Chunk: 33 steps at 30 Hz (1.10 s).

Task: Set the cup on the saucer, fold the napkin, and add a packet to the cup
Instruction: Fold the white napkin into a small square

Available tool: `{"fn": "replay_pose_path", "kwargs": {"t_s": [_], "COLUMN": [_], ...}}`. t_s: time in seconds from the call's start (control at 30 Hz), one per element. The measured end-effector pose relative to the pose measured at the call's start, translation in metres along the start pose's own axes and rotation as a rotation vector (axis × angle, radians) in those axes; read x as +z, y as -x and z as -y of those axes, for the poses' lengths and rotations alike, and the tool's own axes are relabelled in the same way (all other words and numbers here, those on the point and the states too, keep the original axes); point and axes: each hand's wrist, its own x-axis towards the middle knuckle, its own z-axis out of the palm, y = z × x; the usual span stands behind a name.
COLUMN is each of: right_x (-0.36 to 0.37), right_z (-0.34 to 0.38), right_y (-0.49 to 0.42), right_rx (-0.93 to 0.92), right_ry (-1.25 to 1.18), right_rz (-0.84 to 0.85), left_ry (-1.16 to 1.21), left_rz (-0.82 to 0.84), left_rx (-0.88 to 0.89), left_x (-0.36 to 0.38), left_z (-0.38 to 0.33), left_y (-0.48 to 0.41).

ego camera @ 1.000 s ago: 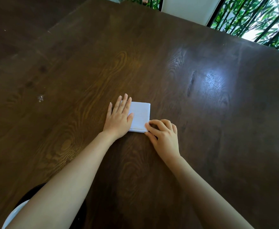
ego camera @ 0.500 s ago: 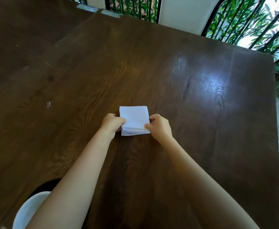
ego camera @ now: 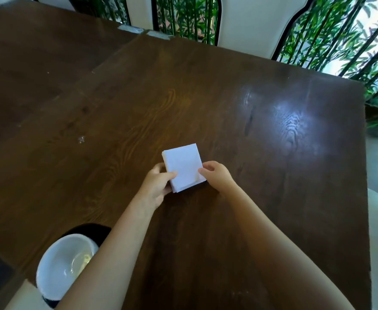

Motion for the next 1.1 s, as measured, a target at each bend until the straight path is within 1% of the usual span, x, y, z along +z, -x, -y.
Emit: {"fn": "replay_pose_path", "kwargs": {"t_s": [0.1, 0.17, 0.33, 0.43, 0.63, 0.77, 0.87, 0.97, 1.1], "right_x": [-0.011, -0.016, -0.017, -0.011, 0.015, 0.035, 0.049, 0.068, 0.095], "right_z": [0.002, 0.003, -0.006, -0.016, -0.036, -0.049, -0.058, -0.067, -0.080], "right_y": [0.017, 0.030, 0.059, 0.077, 0.116, 0.139, 0.156, 0.173, 0.194], "right_rx": [0.012, -0.009, -0.074, -0.069, -0.049, -0.023, -0.013, -0.024, -0.014], "right_ry": [-0.240, -0.334, -0.380, -0.375, -0.298, -0.266, -0.262, -0.171, -0.031], "right_rz": [0.106, 0.165, 0.233, 0.247, 0.244, 0.216, 0.211, 0.156, 0.022], "left_ry": [0.187, 0.274, 0.466, 0.542, 0.522, 0.502, 0.441, 0.390, 0.300], "left_rz": [0.034, 0.066, 0.163, 0.166, 0.032, -0.017, -0.033, -0.042, -0.022], "left_rx": [0.034, 0.052, 0.036, -0.006, -0.133, -0.164, -0.162, -0.188, -0.252], "left_x": [-0.006, -0.012, -0.029, -0.041, -0.063, -0.079, -0.094, -0.110, -0.128], "left_z": [0.011, 0.021, 0.053, 0.072, 0.100, 0.117, 0.132, 0.148, 0.160], "left_y": [0.024, 0.040, 0.086, 0.111, 0.154, 0.173, 0.185, 0.195, 0.202]}}
